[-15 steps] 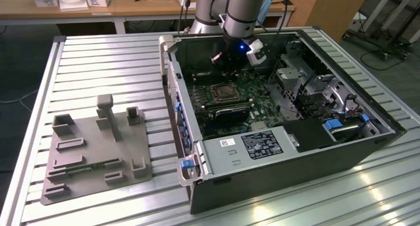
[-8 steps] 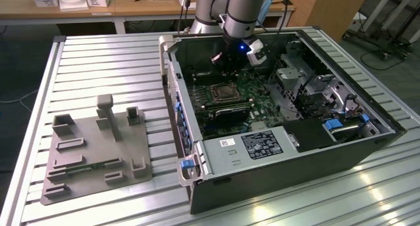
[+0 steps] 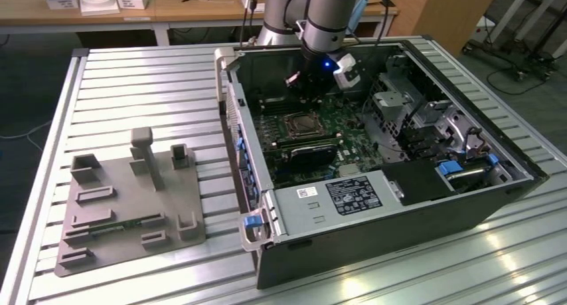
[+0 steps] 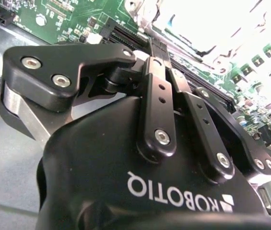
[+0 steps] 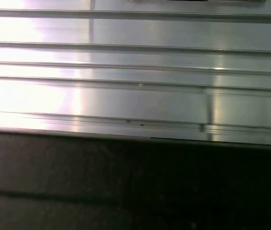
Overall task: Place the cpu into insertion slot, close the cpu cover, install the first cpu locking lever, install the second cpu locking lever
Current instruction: 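Install the first cpu locking lever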
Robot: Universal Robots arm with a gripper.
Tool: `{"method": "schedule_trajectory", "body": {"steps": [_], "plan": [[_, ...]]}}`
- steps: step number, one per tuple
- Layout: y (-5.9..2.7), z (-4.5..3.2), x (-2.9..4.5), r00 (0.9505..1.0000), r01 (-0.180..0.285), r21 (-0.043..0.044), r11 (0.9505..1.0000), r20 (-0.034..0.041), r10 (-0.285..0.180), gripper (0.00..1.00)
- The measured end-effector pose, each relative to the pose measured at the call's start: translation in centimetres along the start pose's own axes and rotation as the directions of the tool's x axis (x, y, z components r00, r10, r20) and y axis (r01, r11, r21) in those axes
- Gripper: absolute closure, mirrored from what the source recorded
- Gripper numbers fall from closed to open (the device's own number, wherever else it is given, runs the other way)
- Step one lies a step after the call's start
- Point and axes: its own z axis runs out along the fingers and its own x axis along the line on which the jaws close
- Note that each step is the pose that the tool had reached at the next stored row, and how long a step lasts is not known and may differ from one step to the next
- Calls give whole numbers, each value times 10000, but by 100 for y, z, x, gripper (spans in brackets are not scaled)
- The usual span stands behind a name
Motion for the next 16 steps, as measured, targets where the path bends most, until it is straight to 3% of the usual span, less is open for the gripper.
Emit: {"method": "schedule_trajectory", "body": {"steps": [11, 16], "plan": [[-14, 20, 1, 10000, 1, 156, 9999, -10, -1, 90], [-14, 25, 1, 10000, 1, 185, 9998, -12, -1, 90]]}}
